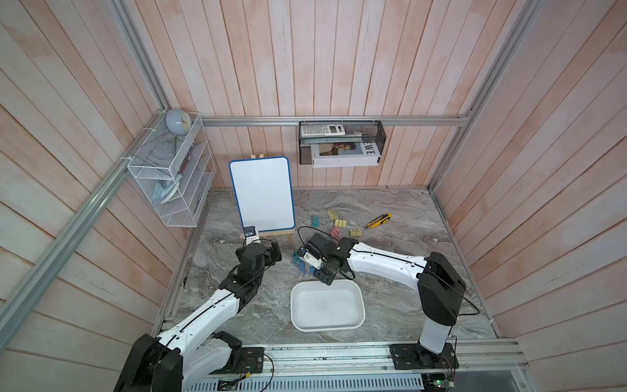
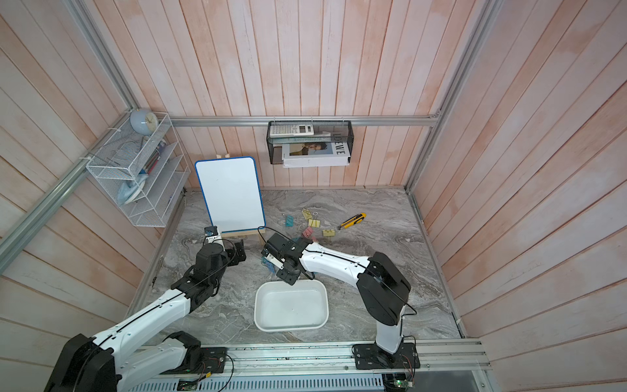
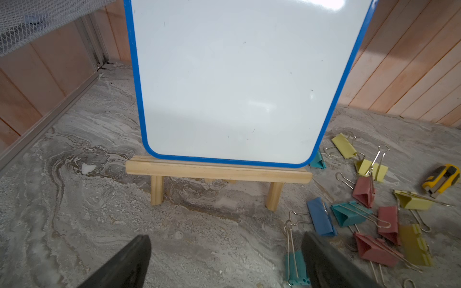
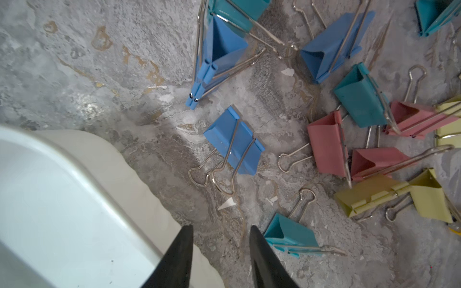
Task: Put the binder clips in the storage box
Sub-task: Pick up the binder clip at the center of the board.
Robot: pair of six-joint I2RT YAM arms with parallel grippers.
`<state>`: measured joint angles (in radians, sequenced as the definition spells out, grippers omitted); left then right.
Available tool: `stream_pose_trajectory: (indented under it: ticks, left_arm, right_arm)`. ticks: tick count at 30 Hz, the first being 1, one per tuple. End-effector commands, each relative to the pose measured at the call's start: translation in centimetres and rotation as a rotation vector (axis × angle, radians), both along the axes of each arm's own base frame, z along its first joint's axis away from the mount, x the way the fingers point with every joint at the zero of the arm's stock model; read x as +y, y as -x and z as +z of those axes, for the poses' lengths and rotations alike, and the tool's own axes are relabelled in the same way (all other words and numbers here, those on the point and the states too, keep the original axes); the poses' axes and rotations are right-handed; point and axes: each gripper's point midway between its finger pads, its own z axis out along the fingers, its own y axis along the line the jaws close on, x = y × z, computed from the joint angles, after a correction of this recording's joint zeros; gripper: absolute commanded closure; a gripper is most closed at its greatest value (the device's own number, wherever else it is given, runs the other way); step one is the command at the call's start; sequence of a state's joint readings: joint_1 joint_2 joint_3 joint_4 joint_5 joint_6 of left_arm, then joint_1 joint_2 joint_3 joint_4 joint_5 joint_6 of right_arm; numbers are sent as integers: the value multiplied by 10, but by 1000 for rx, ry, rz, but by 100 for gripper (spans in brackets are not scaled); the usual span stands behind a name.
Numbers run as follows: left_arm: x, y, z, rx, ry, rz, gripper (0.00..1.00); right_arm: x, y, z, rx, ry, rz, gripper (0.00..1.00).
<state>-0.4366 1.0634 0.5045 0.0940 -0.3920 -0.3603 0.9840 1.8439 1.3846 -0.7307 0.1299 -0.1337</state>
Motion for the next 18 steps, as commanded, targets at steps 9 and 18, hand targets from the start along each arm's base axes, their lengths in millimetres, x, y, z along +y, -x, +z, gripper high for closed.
stream_pose_trajectory:
  ticks: [9, 18]
  left_arm:
    - [2, -1, 0, -12, 6, 8, 0]
    - [4, -1, -1, -11, -4, 16, 0]
  right_arm:
    - [19, -15, -8, -56, 2, 43, 68]
    - [20, -25, -16, -91, 17, 14, 90]
